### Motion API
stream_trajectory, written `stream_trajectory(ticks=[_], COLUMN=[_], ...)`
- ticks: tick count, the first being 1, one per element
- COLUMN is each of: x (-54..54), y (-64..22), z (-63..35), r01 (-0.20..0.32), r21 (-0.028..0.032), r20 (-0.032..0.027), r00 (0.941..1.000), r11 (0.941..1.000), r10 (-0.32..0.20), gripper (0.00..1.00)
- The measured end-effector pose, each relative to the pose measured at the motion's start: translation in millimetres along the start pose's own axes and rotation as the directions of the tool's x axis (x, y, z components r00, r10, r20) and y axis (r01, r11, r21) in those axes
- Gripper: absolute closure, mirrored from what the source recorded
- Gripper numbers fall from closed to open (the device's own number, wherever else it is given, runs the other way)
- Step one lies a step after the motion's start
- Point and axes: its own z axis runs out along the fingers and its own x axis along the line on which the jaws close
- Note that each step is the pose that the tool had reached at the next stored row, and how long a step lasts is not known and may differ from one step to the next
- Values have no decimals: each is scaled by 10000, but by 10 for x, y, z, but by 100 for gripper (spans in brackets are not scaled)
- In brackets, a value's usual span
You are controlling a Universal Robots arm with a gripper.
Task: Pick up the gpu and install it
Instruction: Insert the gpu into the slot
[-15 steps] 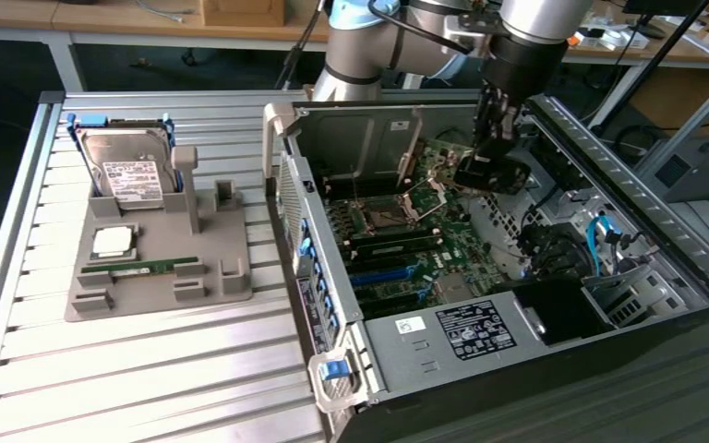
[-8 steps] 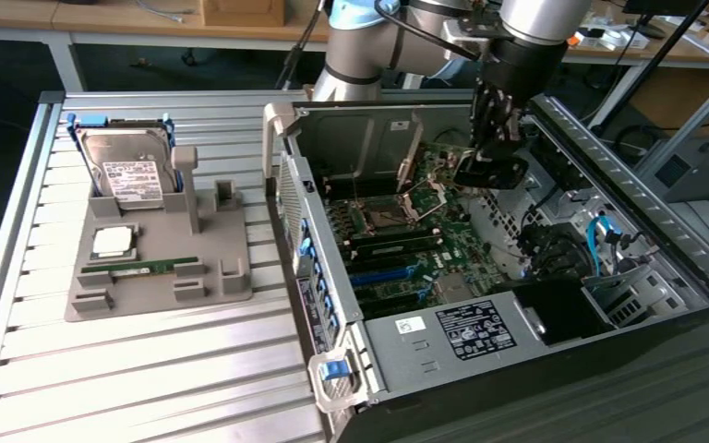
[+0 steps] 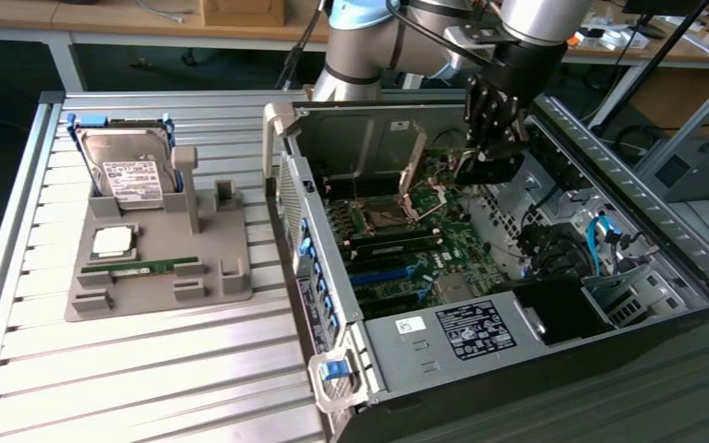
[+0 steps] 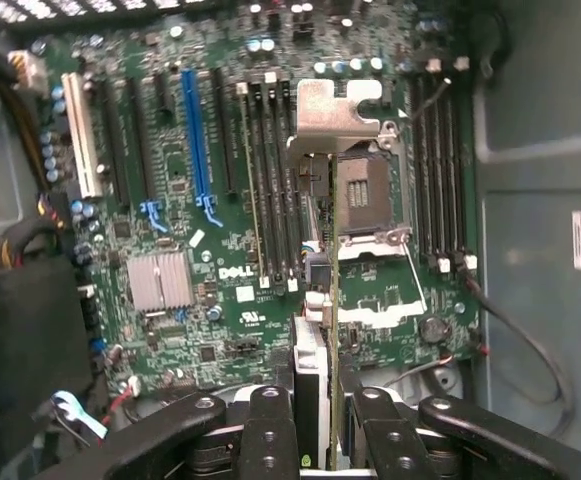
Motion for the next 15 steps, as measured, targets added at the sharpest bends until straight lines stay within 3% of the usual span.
stream_trajectory(ticks=[3, 15], x=[0, 23], y=[0, 21], z=[1, 6], r01=[485, 490], r21=[-5, -6], r20=[26, 26], r00=[9988, 9988], r11=[9988, 9988], r10=[-485, -490], gripper=[73, 73])
